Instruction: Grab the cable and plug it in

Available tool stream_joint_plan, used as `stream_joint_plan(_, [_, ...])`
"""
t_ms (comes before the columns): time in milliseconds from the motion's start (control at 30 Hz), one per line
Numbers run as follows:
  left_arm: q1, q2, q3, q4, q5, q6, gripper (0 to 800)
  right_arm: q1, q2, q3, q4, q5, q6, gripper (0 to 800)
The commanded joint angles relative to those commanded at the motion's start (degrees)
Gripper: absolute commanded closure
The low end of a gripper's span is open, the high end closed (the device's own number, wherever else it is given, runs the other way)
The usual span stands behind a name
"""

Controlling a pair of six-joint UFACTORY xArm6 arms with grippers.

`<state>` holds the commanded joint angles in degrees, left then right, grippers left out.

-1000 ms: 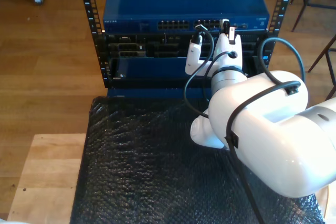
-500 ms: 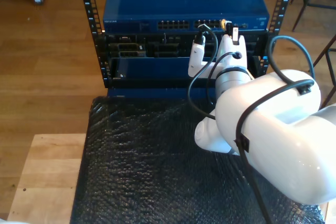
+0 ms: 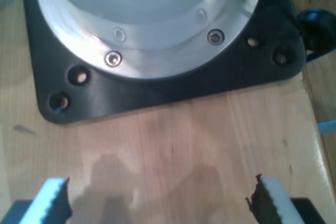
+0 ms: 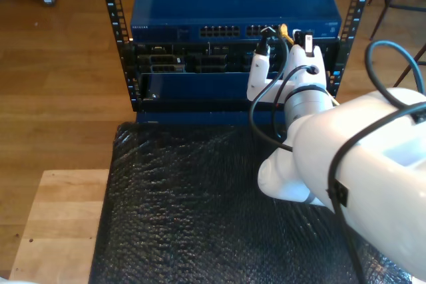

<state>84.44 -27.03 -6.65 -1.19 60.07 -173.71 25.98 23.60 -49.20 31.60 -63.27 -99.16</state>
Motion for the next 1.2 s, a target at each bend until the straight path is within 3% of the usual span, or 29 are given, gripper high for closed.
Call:
stream_joint_plan(100, [0.0, 0.0, 0.0, 0.0, 0.0, 0.0, 0, 0.0, -2.1, 1.9, 0.0, 4.0, 0.1, 412])
stream_joint_plan(433, [0.0, 0.0, 0.0, 0.0, 0.0, -0.1, 0, 0.0, -9.0, 7.9, 0.1, 9.1, 0.1, 363])
stream_joint_plan(667, [0.0, 0.0, 0.0, -0.1, 0.0, 0.0, 0, 0.0, -14.3, 11.3, 0.1, 15.6, 0.1, 225])
stream_joint_plan(967, [0.0, 0.1, 0.0, 0.0, 0.0, 0.0, 0, -0.2, -19.5, 14.0, -0.1, 22.0, 0.0, 146])
stream_joint_plan(1100, [0.0, 0.1, 0.0, 0.0, 0.0, 0.0, 0, -0.5, -22.0, 14.2, -0.3, 27.4, 0.0, 26])
stream_joint_plan(1200, [0.0, 0.0, 0.0, 0.0, 0.0, 0.0, 0, -0.9, -24.2, 14.7, -0.3, 29.8, -0.2, 2])
